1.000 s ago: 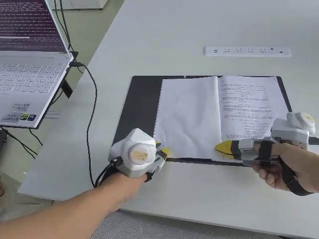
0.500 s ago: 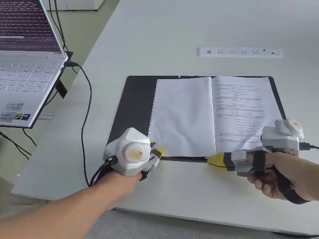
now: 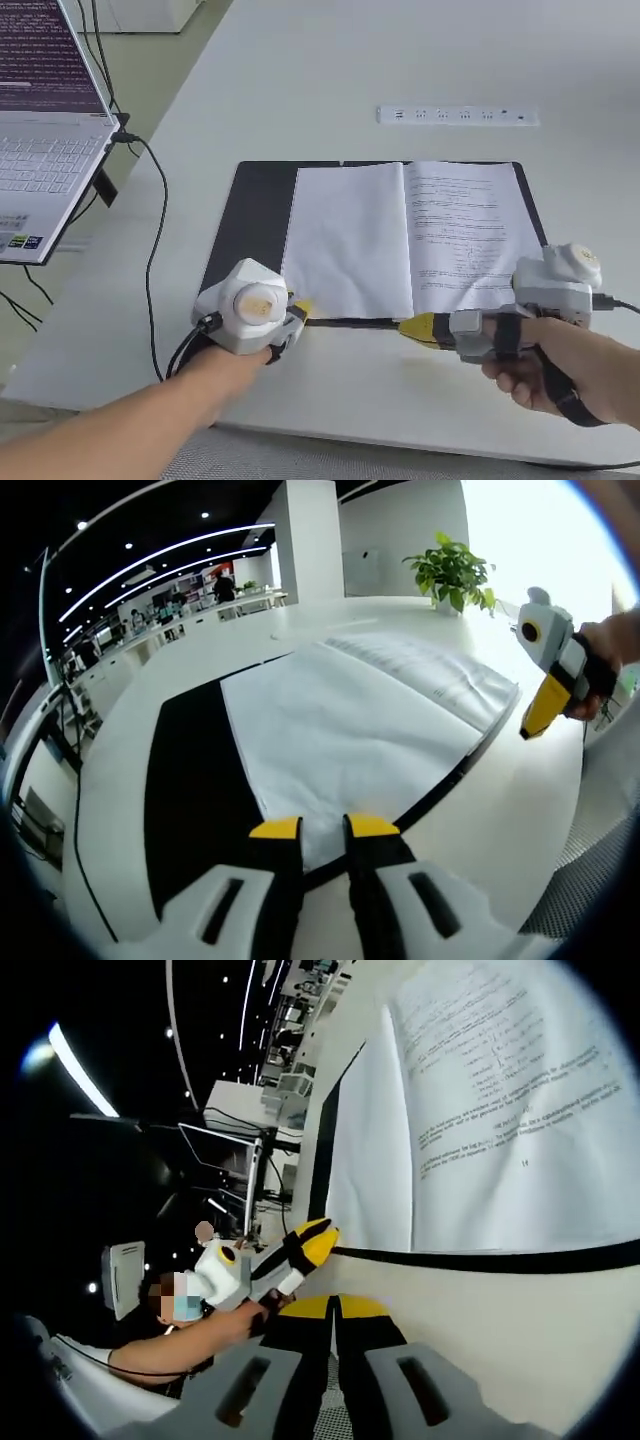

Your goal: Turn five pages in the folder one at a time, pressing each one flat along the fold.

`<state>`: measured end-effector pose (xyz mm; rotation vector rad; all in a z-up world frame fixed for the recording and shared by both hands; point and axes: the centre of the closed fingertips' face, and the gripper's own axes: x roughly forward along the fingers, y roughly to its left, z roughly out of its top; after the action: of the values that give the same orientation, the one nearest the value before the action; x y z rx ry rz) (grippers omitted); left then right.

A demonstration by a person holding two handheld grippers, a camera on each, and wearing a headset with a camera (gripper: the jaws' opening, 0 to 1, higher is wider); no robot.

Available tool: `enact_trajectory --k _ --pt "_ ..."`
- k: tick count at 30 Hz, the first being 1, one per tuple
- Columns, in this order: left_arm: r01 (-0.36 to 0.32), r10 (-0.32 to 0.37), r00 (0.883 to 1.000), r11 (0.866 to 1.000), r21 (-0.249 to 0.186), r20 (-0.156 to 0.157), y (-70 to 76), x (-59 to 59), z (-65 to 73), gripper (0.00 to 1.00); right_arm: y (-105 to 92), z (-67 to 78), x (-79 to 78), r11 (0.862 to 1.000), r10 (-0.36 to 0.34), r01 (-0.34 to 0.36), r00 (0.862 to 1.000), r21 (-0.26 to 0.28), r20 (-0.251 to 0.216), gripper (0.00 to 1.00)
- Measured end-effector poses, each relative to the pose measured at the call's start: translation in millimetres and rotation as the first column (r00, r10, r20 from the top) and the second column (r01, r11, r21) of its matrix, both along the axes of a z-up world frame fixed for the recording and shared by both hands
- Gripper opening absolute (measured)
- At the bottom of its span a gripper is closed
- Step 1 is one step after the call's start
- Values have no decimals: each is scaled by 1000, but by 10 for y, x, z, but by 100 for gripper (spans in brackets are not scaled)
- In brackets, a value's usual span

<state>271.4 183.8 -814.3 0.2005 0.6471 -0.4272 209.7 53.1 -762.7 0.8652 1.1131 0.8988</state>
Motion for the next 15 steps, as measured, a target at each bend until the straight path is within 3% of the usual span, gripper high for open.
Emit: enact_trajectory --k 1,4,8,12,15 --pt "8 -7 1000 1000 5 -4 -6 -27 25 17 -53 58 34 1000 -19 20 999 -19 51 2" --pt "14 -14 1000 1000 1 -5 -9 -87 113 22 -179 251 30 996 -56 65 988 -58 143 13" --pt "-3 3 1000 999 -33 11 12 -156 305 23 -365 515 52 987 -133 150 966 -62 223 16" --pt "-14 14 1000 999 -51 11 48 -227 415 25 -528 630 22 975 -169 201 947 -93 272 26" --pt "-23 25 1000 998 -63 17 91 -296 507 28 -676 690 34 958 -203 258 920 -129 335 30"
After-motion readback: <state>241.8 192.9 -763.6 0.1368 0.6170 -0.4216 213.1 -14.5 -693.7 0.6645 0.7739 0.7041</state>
